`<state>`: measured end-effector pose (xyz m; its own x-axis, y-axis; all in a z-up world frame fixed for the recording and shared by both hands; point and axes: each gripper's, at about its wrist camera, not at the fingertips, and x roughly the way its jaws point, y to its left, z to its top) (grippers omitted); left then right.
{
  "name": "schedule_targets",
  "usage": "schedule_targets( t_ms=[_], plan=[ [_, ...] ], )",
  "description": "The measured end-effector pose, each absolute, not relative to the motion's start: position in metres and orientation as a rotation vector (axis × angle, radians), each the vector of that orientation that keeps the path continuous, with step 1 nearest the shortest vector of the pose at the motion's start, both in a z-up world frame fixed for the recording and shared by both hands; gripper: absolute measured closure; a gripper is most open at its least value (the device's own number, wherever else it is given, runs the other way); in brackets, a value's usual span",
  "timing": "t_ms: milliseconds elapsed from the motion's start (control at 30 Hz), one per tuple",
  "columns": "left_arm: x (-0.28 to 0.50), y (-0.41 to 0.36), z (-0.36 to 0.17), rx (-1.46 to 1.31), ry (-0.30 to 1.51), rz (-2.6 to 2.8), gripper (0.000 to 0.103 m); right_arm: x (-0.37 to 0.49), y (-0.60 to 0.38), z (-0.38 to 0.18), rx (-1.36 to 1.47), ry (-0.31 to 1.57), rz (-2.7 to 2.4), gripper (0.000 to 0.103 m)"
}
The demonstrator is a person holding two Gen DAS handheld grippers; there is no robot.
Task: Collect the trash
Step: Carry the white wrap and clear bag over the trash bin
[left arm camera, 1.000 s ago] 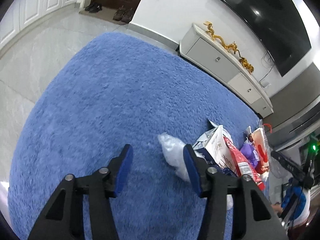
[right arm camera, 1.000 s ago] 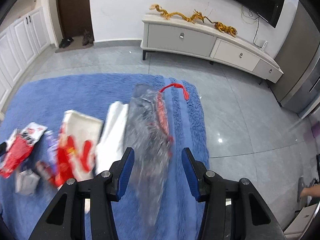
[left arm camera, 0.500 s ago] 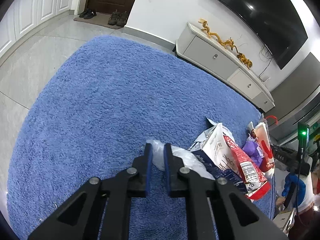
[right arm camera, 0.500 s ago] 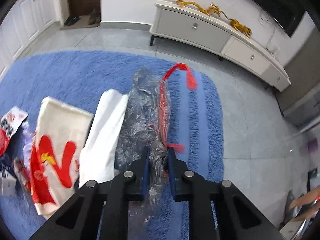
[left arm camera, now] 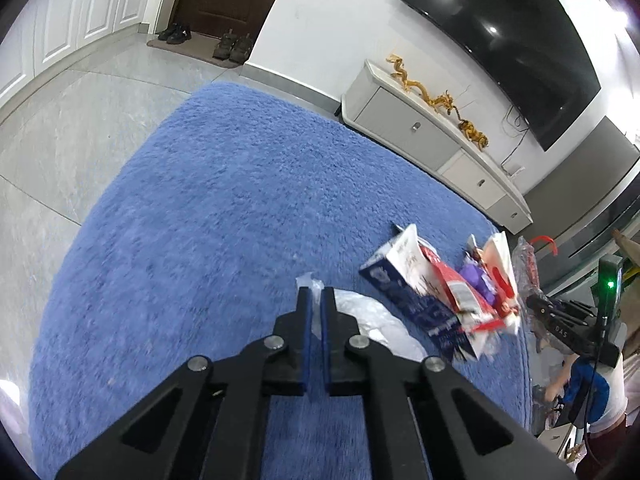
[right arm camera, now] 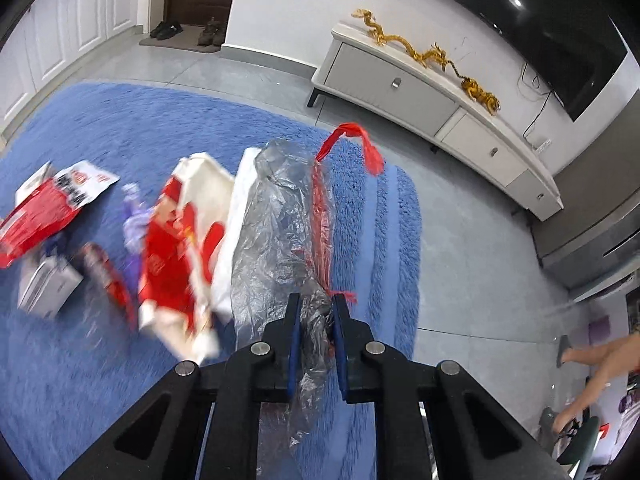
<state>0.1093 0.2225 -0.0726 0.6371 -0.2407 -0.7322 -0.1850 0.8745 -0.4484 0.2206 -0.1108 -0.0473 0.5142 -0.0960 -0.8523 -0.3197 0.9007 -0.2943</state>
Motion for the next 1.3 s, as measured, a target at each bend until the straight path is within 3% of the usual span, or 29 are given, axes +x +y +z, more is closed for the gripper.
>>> schedule_targets(
  t_ms=[767,1300],
  plan=[
    [-0.008,0.180,-0.025,-0.511,0.827,-0.141,0.100,0.058,-0.069,-0.037,-0.693,0.928,0.203,0.089],
    [-0.066,0.232,-0.028,-0.535,0.816,0.029,0.100,0.022,0.036,-0.046,-0.677,0.850,0.476,0.089]
  ],
)
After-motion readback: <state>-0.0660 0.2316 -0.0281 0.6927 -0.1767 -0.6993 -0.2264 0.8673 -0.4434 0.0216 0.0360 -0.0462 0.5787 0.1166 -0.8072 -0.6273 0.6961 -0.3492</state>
